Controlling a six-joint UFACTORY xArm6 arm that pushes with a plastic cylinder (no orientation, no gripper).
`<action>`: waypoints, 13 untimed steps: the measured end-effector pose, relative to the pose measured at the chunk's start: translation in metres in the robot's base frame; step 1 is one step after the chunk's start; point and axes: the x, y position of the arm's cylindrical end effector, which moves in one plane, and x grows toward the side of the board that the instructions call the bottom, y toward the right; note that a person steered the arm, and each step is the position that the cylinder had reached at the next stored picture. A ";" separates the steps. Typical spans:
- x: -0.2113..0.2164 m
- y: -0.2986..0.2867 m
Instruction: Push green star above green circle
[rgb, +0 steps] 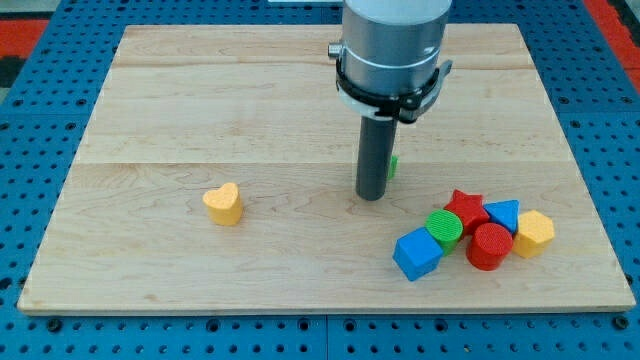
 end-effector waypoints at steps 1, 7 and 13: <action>-0.031 0.085; -0.036 0.073; -0.049 -0.009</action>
